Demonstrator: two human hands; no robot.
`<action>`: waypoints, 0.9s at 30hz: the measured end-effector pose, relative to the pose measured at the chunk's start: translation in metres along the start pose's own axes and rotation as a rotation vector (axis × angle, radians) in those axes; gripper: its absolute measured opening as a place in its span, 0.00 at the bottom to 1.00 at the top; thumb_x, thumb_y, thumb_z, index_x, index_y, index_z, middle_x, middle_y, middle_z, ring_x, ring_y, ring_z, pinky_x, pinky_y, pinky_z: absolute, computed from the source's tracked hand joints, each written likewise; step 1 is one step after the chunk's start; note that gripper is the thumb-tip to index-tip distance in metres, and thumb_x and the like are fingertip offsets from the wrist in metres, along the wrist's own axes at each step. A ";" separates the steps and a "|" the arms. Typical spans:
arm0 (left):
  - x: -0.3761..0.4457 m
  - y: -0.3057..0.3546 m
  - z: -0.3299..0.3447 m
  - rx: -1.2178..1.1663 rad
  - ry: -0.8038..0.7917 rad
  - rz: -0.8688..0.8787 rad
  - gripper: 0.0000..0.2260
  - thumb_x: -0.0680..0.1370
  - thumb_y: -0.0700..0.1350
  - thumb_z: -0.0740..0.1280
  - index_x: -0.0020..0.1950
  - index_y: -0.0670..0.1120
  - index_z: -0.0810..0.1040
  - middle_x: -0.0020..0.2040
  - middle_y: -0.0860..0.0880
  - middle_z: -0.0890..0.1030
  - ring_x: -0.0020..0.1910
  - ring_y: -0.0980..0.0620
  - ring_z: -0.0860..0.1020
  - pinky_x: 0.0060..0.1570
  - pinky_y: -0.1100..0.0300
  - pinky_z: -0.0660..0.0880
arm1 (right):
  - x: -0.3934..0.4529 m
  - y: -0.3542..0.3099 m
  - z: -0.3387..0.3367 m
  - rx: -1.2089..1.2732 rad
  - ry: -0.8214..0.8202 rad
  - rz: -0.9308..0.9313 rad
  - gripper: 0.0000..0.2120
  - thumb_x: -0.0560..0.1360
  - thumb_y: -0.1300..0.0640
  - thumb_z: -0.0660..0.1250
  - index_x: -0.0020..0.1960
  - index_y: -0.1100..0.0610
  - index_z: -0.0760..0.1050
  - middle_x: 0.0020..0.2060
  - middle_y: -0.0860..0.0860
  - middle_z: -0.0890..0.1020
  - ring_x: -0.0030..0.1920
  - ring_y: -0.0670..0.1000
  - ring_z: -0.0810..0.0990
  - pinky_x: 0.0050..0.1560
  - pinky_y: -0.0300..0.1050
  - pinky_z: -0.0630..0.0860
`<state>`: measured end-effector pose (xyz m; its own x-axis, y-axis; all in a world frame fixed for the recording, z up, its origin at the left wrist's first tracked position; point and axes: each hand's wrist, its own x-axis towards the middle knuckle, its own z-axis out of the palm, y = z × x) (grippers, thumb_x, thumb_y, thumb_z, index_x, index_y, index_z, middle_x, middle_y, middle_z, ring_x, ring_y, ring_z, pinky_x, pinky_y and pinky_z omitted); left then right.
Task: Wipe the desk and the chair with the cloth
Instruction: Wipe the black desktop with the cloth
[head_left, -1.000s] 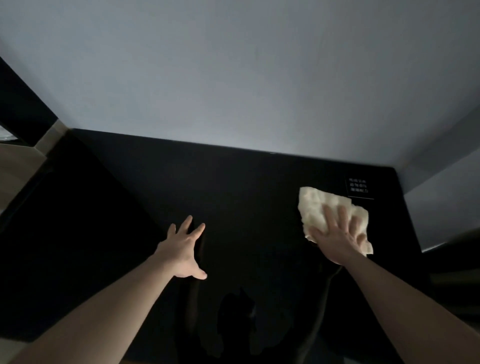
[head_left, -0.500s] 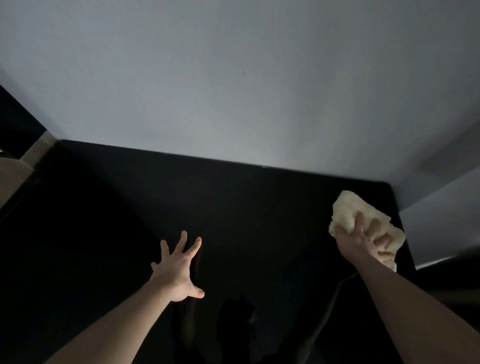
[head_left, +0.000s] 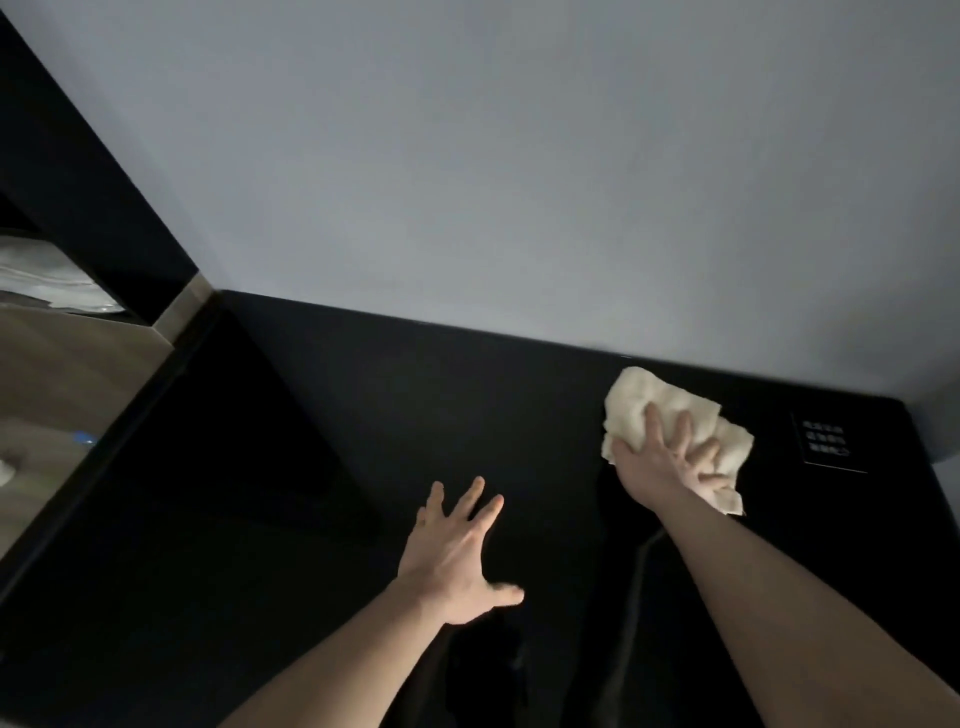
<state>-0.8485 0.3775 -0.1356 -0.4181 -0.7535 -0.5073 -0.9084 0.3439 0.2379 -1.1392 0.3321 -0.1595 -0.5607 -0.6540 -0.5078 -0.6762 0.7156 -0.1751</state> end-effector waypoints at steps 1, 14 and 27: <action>-0.001 -0.016 -0.002 -0.029 0.075 0.018 0.48 0.74 0.75 0.65 0.86 0.58 0.48 0.87 0.53 0.46 0.85 0.39 0.48 0.81 0.41 0.59 | -0.006 -0.020 0.008 -0.014 -0.002 -0.023 0.37 0.80 0.30 0.51 0.83 0.32 0.36 0.84 0.45 0.32 0.82 0.67 0.31 0.75 0.82 0.40; -0.047 -0.377 -0.045 0.023 0.330 -0.400 0.43 0.76 0.79 0.47 0.86 0.60 0.48 0.87 0.55 0.40 0.85 0.39 0.42 0.82 0.37 0.47 | -0.092 -0.276 0.116 -0.148 0.004 -0.220 0.38 0.82 0.31 0.47 0.83 0.37 0.31 0.84 0.51 0.30 0.81 0.72 0.32 0.73 0.84 0.40; -0.042 -0.420 -0.008 -0.022 0.542 -0.322 0.40 0.78 0.78 0.46 0.85 0.61 0.56 0.86 0.58 0.52 0.86 0.43 0.45 0.82 0.34 0.45 | -0.120 -0.338 0.160 -0.165 0.034 -0.431 0.38 0.82 0.29 0.49 0.84 0.36 0.35 0.85 0.49 0.34 0.82 0.67 0.29 0.75 0.78 0.31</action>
<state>-0.4496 0.2610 -0.2076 -0.0570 -0.9962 -0.0658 -0.9856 0.0457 0.1628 -0.7674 0.2078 -0.1743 -0.2256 -0.8928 -0.3899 -0.9164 0.3303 -0.2262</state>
